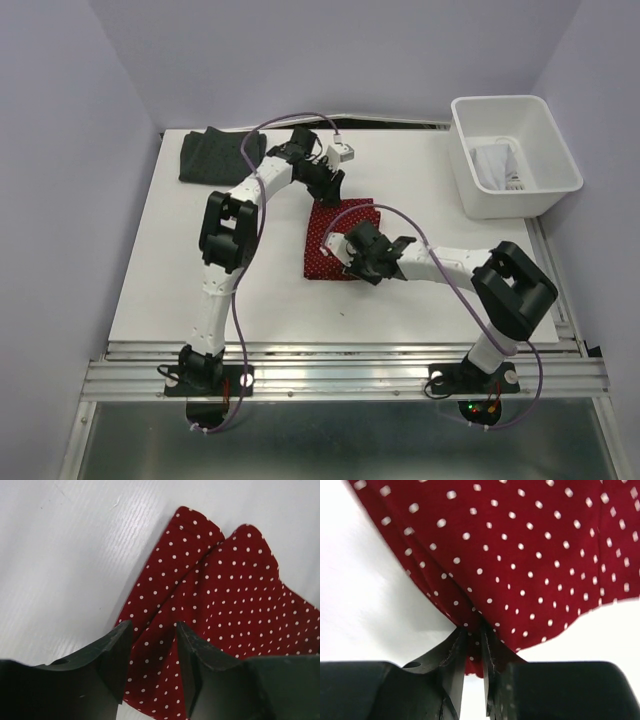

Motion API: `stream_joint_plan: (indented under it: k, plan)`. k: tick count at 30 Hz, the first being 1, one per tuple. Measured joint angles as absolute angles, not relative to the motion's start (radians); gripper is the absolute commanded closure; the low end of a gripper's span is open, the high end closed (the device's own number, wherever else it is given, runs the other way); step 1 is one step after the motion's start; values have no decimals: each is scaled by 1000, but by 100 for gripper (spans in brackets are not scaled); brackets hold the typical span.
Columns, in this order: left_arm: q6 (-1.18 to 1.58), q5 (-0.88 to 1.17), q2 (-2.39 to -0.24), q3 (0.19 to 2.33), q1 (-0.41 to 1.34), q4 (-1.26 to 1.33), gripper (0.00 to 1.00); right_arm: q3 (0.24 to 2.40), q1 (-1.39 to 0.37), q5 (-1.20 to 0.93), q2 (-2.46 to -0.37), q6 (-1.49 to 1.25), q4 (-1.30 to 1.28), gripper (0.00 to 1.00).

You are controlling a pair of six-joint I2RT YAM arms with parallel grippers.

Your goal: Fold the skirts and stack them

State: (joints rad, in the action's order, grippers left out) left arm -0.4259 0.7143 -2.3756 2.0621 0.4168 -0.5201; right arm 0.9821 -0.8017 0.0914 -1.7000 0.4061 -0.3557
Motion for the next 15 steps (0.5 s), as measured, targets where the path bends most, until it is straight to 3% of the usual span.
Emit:
stream_joint_plan:
  k: [3,8,12,14,15]
  plan:
    - [-423,711,-2359,1999,407,-511,72,918,-747,147,-1653,508,-321,61]
    - [-413,673,-2341,1896,383,-490,88,899,-568,197,-1633,640,-298,46]
    - [-371,645,-2249,1741,366,-420,87,943,-461,224,-1642,718,-305,33]
    - [-327,628,-2161,1619,357,-384,76,995,-437,231,-1662,744,-305,29]
    - [-290,626,-2108,1547,350,-350,75,1031,-432,233,-1679,755,-300,28]
